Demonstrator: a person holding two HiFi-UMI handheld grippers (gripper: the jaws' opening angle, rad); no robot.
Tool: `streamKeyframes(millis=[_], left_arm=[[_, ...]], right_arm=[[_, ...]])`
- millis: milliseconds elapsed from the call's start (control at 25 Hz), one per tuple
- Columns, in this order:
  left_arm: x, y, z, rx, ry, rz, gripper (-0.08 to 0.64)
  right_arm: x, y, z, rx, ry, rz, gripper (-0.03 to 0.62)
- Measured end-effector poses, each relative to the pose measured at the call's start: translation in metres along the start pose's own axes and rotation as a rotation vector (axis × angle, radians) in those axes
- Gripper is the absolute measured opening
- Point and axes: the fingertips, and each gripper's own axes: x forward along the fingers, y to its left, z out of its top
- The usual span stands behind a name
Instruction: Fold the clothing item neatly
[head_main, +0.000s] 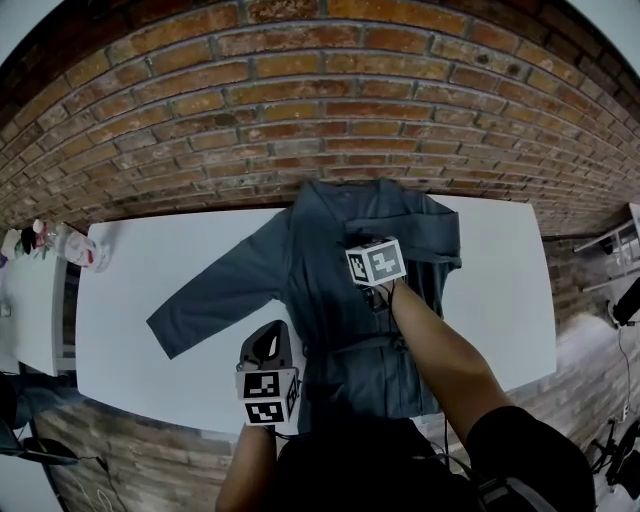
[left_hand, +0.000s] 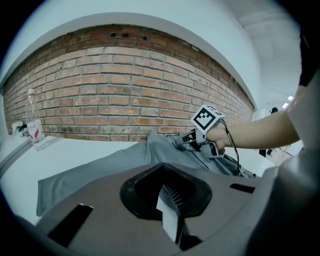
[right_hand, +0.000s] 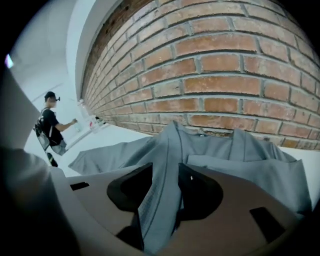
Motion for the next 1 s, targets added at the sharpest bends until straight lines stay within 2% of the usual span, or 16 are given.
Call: streamKeyframes(millis=[80,160,360,400,440,680,920,1000], left_arm=[[0.0,0.003,-0.002,0.0,0.004,-0.013,-0.002],[0.001,0.003,-0.005,0.001,0.008,-0.027,-0.002],[0.005,0.001,-0.005,0.015,0.011,-0.059,-0.002],[0.005,0.0,-0.004,0.02,0.012,-0.062,-0.002],[0.005,0.0,-0.004,0.025,0.011,-0.063,-0.002],[0.002,0.005,-0.008,0.026,0.017,-0.04,-0.002],[0.0,0.011,-0.015,-0.012,0.034,-0.031,-0.002],[0.002,0.01,-0.016,-0.009,0.04,-0.033,-0.002]], right_arm=[[-0.008,0.01,-0.006,0.007,-0.032,0.052,0.143],[-0.02,0.005,-0.011,0.015,-0.052,0.058,0.143],[-0.048,-0.065,-0.008,0.124,-0.094,-0.08,0.141],[-0.05,-0.08,-0.005,0.142,-0.095,-0.11,0.102],[-0.049,-0.091,-0.002,0.146,-0.088,-0.132,0.004],[-0.006,-0.105,-0.008,0.073,0.099,-0.091,0.002],[0.022,-0.11,-0.007,0.156,0.152,-0.09,0.002],[0.029,-0.112,-0.01,0.157,0.185,-0.093,0.002]])
